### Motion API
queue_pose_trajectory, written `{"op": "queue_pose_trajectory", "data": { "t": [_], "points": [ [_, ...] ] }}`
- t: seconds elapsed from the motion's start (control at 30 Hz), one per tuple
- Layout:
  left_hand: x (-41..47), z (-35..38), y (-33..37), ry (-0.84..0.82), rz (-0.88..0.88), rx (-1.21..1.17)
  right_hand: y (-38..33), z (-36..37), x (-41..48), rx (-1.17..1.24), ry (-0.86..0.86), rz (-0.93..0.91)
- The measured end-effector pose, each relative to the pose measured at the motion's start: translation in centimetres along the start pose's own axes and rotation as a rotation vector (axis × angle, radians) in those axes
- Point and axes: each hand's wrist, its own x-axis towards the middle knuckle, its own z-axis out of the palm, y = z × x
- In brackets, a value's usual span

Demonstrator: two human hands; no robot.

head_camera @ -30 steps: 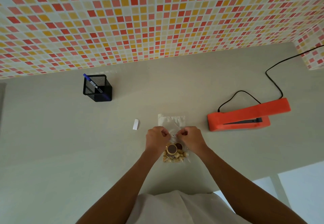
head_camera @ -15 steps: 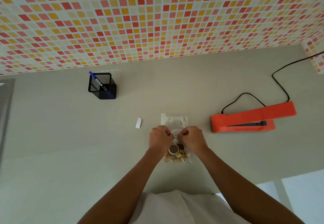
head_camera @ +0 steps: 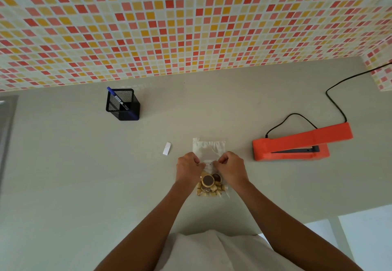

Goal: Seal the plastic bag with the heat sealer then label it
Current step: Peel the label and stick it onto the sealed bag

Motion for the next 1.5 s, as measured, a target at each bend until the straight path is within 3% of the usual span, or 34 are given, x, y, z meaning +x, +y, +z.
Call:
{"op": "queue_pose_trajectory", "data": {
  "t": [0.47,0.7,0.93,1.5],
  "points": [
    [-1.2,-1.2,-1.6,0.054,0.023,0.071,1.5,-1.5,-2.1,0.129,0.145,0.023],
    [-1.5,-1.7,-2.1,0.022,0.046,0.126,1.4,-1.1,-2.6,0.147,0.099,0.088],
    [1.1,-3.6,-1.5,0.087,0.030,-0.084,-1.8,-1.0,0.7,0.233,0.133,0.028],
    [11.2,-8.7,3.9,0.201,-0.011,-0.122,-11.3,-0.7,10.7,0.165,0.154,-0.102]
  ]
}}
